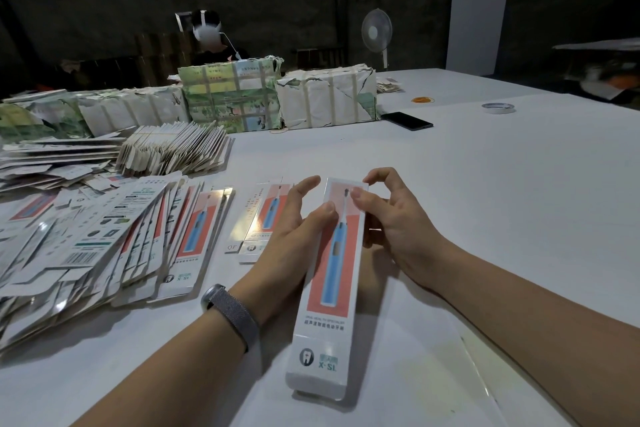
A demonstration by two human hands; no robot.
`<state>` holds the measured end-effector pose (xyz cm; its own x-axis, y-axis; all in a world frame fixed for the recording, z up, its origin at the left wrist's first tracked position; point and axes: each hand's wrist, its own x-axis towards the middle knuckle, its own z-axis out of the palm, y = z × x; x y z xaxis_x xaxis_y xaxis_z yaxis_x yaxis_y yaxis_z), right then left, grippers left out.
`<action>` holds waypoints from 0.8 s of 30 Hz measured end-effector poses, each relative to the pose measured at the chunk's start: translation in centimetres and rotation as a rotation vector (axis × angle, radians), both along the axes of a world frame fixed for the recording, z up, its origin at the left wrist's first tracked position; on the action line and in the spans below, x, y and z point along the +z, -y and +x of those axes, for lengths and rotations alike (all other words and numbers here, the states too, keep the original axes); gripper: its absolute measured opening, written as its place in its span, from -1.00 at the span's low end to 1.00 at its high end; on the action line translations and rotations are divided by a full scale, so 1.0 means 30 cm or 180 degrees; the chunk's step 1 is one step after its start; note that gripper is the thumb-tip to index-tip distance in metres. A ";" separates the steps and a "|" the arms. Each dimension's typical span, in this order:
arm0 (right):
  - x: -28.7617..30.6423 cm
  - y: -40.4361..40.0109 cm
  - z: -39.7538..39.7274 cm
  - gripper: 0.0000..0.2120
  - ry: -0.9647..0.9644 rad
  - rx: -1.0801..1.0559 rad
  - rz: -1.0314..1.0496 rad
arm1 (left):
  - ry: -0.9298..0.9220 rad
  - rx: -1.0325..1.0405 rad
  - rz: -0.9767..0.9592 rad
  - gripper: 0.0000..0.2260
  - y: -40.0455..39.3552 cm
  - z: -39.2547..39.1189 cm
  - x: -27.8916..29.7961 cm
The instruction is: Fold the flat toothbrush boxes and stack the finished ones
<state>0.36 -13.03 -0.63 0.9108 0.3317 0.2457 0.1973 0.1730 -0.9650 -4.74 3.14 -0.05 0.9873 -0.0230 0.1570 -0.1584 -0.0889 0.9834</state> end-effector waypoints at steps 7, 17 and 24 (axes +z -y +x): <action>-0.004 -0.001 0.024 -0.88 -0.0210 -0.0798 0.0481 | -0.0136 -0.0055 -0.0099 -0.77 -0.003 -0.003 0.002; 0.006 -0.040 -0.058 -0.47 0.1431 -0.0974 -0.1261 | 0.0515 0.0554 -0.0503 -0.65 0.000 0.000 0.009; 0.103 0.052 -0.028 -0.42 0.1815 -0.1430 -0.2992 | 0.0702 0.0273 0.0454 -0.87 0.003 0.007 -0.018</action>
<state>-0.48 -14.60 2.45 0.8296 0.2775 0.4845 0.5019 -0.7508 -0.4294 -4.54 3.06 -0.59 0.9290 0.0218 0.3695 -0.3532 -0.2464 0.9025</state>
